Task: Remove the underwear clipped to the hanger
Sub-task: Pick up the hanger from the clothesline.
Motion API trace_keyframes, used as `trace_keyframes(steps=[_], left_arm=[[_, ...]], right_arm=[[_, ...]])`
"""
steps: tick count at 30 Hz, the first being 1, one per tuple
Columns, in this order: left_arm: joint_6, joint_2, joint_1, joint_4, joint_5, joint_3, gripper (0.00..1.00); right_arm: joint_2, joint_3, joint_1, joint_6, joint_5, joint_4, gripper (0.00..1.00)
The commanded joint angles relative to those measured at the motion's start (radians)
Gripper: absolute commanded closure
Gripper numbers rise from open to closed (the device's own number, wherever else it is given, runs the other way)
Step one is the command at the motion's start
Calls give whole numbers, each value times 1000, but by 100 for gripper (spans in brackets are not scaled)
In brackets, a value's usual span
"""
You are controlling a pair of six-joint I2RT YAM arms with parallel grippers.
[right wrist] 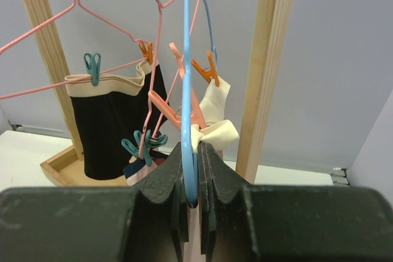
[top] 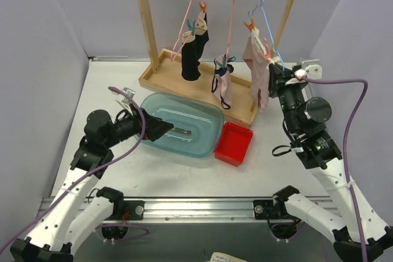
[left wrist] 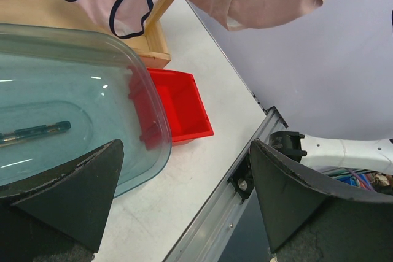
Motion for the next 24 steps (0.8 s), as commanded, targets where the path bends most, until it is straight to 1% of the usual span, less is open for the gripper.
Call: trace_keyframes(steps=[1,8,10,14,20,23,24], left_arm=[[3,-17,-3,36,-4,6,6],[8,-20,-3,37,-12,-3,6],[6,-12,-3,40,-9,0,6],[3,-6,-3,48,-9,0,6],[8,-11,-3,34,-12,8,6],[9,-15,-3,26,-12,8,6],[11,-14,-3,25,-12,9,6]], right_arm=[[1,68,2,-29,9,137,100],[-100,39,2,22,-58,156,100],[-133,24,2,26,-90,188,100],[-143,19,2,33,-122,208,100],[-174,18,2,66,-259,159,100],[-218,21,2,100,-332,92,100],[-264,13,2,100,-352,73,100]])
